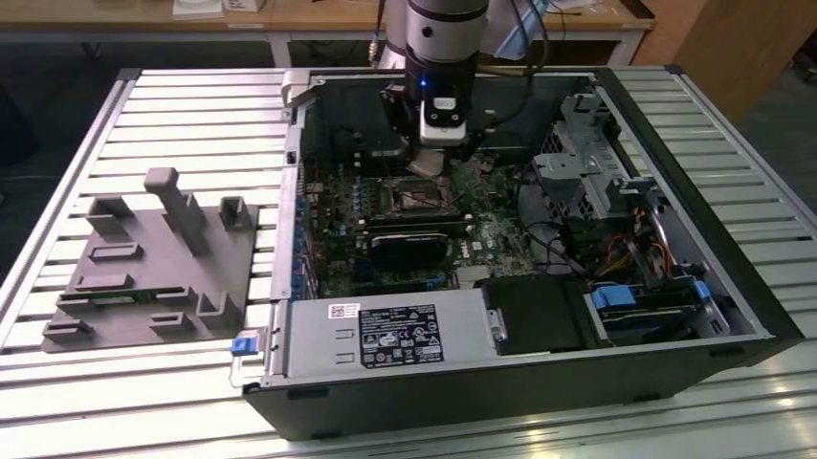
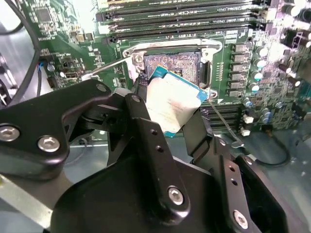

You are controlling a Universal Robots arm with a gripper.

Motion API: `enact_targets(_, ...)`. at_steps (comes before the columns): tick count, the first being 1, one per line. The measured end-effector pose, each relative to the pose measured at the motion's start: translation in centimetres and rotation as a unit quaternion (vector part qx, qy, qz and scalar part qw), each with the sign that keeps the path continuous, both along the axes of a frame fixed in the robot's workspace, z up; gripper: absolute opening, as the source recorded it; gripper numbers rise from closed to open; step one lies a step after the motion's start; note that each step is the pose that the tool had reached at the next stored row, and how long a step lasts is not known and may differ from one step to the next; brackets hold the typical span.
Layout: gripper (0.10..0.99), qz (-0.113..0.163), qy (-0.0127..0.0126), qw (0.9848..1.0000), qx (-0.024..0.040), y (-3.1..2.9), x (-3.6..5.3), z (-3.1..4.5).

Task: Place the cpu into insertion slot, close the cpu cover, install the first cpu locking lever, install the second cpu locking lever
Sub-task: 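Place the cpu into insertion slot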

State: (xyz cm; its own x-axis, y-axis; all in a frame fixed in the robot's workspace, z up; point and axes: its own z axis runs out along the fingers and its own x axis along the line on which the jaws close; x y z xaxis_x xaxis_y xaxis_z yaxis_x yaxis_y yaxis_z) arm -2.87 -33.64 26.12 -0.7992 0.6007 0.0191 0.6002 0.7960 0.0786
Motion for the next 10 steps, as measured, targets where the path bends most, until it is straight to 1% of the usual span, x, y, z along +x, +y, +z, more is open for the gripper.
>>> enact_targets(5,0.537,-0.032,0.0,0.9995,0.0,0.0,0.0,-0.02)
enact_targets(10,0.537,-0.063,0.0,0.998,0.0,0.0,0.0,-0.04)
